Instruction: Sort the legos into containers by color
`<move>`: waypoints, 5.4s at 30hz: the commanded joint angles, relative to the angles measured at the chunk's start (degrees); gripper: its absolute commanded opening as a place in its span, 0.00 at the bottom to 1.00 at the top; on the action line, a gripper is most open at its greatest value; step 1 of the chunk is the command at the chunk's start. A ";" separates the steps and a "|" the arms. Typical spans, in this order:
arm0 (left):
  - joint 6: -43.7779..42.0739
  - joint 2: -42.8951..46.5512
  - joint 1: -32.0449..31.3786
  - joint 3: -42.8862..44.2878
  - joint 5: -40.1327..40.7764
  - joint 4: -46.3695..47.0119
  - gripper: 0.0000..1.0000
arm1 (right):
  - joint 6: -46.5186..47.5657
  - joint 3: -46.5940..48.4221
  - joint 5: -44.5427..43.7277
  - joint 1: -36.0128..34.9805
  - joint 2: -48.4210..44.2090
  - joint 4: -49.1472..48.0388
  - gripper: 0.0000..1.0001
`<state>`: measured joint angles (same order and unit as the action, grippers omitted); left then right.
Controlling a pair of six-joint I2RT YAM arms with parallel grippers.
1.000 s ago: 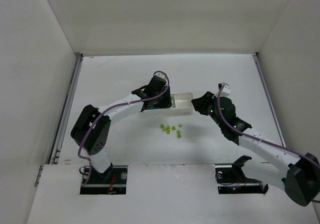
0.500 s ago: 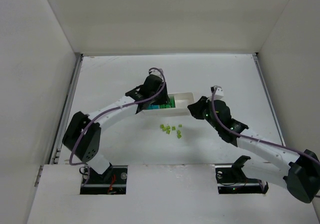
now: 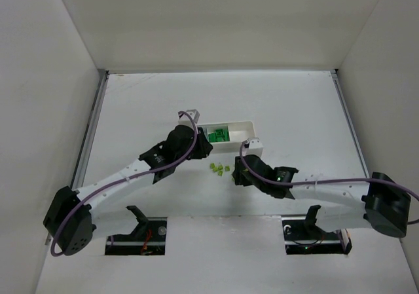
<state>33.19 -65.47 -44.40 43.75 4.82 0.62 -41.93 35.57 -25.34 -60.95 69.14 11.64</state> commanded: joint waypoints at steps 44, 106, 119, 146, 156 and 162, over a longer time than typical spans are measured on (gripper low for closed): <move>3.55 -6.77 -5.30 -6.22 7.22 2.89 0.43 | 13.72 22.87 1.17 19.24 17.41 -6.28 0.20; 4.95 -29.28 -11.54 4.77 22.07 -3.35 0.21 | 9.68 2.22 2.40 16.87 -2.26 -15.86 0.47; -2.33 -18.29 -10.49 13.54 23.93 -7.92 0.13 | 7.40 -4.10 2.40 20.38 -8.76 -16.39 0.46; -7.44 -44.13 -6.18 40.81 12.23 -3.79 0.36 | 4.05 -9.65 2.05 20.39 -6.31 -22.53 0.46; -6.83 -27.98 -3.80 28.88 12.32 -3.17 0.38 | 4.75 -4.64 3.64 13.28 3.35 -23.59 0.30; -4.19 -13.39 -5.03 13.23 12.85 -5.36 0.34 | 4.05 -1.82 3.11 8.44 7.14 -20.26 0.47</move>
<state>27.33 -84.49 -48.56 62.74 17.19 -2.96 -37.60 31.07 -21.96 -50.15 76.25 -8.01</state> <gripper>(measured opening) 0.346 0.455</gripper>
